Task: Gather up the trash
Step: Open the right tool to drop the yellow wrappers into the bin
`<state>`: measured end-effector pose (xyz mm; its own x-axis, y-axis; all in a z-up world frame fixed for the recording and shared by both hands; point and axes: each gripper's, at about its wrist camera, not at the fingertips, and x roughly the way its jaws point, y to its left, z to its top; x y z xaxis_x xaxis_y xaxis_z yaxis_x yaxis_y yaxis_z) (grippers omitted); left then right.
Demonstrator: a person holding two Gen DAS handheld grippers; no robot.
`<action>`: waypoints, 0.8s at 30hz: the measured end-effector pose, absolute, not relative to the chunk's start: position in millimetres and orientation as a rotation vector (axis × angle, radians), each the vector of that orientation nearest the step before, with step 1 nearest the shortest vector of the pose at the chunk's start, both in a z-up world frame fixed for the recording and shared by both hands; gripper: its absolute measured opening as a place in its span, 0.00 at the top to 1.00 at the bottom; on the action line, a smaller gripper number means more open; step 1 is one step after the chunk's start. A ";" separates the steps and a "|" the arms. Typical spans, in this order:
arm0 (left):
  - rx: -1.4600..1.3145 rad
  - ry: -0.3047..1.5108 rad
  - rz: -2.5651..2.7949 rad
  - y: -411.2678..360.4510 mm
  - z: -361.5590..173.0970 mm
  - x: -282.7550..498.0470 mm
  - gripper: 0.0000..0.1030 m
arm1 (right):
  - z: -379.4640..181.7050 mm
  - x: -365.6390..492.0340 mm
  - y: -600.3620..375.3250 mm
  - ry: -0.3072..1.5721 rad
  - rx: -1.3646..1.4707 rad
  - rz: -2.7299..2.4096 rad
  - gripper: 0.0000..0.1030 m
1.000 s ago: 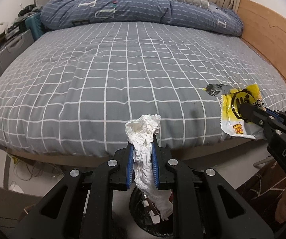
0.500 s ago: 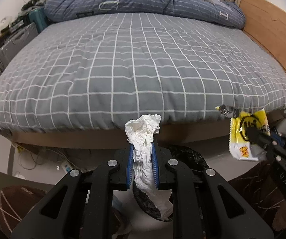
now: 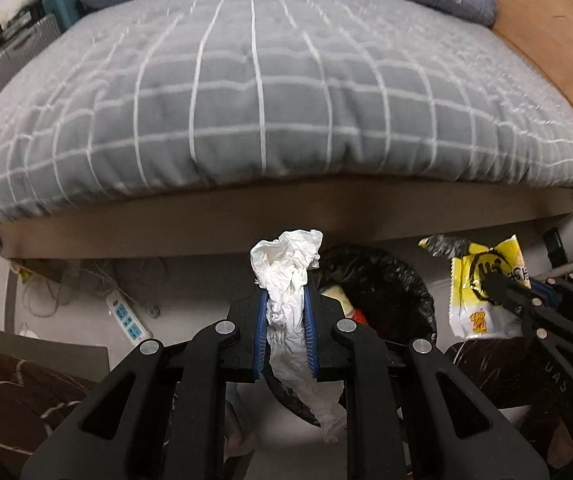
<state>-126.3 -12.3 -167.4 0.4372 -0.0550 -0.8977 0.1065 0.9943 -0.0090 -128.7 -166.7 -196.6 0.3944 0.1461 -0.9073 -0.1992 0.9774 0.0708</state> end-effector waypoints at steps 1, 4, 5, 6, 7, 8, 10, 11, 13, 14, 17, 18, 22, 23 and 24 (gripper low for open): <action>0.060 1.116 -0.097 -11.9 -171.2 -124.5 0.85 | -200.7 -127.3 -165.1 1.155 -0.054 0.220 0.92; 0.071 1.145 -0.076 -8.4 -188.4 -119.4 0.85 | -215.4 -122.9 -159.9 1.192 -0.065 0.220 0.92; 0.071 1.159 -0.065 -5.4 -193.9 -119.1 0.85 | -219.4 -121.7 -157.5 1.208 -0.067 0.221 0.92; 0.072 1.163 -0.060 -5.1 -195.4 -119.7 0.85 | -222.9 -120.9 -154.1 1.220 -0.073 0.225 0.92; 0.071 1.165 -0.055 -4.1 -196.6 -121.7 0.85 | -225.4 -120.3 -150.4 1.227 -0.079 0.231 0.92; 0.065 1.164 -0.049 -1.2 -196.3 -123.2 0.85 | -226.6 -119.7 -148.0 1.230 -0.080 0.234 0.92; 0.056 1.161 -0.039 5.1 -195.7 -125.2 0.85 | -227.5 -117.5 -143.3 1.239 -0.079 0.241 0.92; 0.050 1.161 -0.031 8.4 -195.7 -126.5 0.85 | -228.9 -116.1 -141.5 1.243 -0.080 0.242 0.91; 0.043 1.163 -0.021 13.5 -196.6 -127.9 0.85 | -231.3 -114.5 -140.1 1.253 -0.077 0.255 0.89; 0.036 1.165 -0.017 16.4 -197.0 -128.7 0.85 | -232.1 -114.1 -139.1 1.254 -0.077 0.260 0.87; 0.008 1.174 -0.016 24.6 -198.3 -127.0 0.85 | -232.7 -112.7 -137.8 1.238 -0.083 0.263 0.73; 0.001 1.175 -0.017 26.1 -198.9 -126.3 0.85 | -231.9 -112.8 -137.4 1.229 -0.083 0.261 0.62; -0.012 1.174 -0.040 20.6 -198.7 -121.0 0.85 | -226.1 -112.1 -146.7 1.203 -0.081 0.238 0.43; -0.012 1.174 -0.047 21.3 -200.7 -119.1 0.85 | -225.7 -111.8 -150.9 1.202 -0.074 0.230 0.41; -0.012 1.177 -0.055 17.0 -201.7 -117.8 0.85 | -225.3 -111.5 -156.9 1.206 -0.061 0.219 0.39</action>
